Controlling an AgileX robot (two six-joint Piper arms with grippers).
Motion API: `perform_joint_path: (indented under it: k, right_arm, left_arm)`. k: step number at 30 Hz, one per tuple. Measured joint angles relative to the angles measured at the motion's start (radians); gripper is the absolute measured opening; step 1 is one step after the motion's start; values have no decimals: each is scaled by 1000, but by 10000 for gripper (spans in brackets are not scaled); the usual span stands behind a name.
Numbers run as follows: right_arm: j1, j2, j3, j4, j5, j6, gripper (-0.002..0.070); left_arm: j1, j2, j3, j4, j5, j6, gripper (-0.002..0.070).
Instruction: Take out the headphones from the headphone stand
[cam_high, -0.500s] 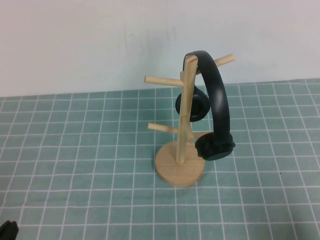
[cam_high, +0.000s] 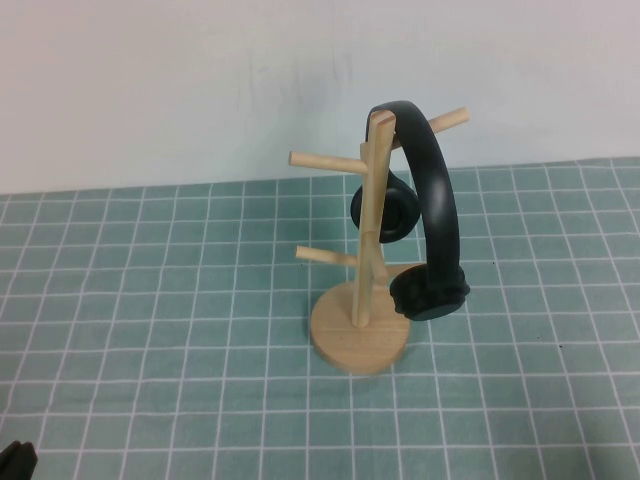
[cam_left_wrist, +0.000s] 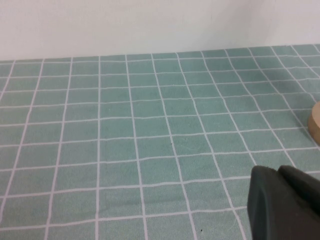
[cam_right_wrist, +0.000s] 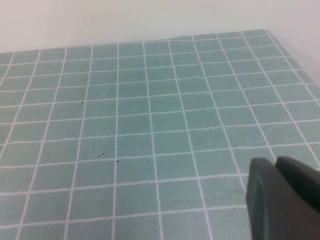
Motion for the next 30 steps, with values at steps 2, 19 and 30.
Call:
perform_joint_path:
  k: [2, 19, 30]
  right_arm:
    - [0, 0, 0, 0, 0, 0, -8]
    - [0, 0, 0, 16, -18, 0, -8]
    - [0, 0, 4, 19, -159, 0, -8]
  left_arm:
    - [0, 0, 0, 0, 0, 0, -6]
    - [0, 0, 0, 0, 0, 0, -6]
    - [0, 0, 0, 0, 0, 0, -6]
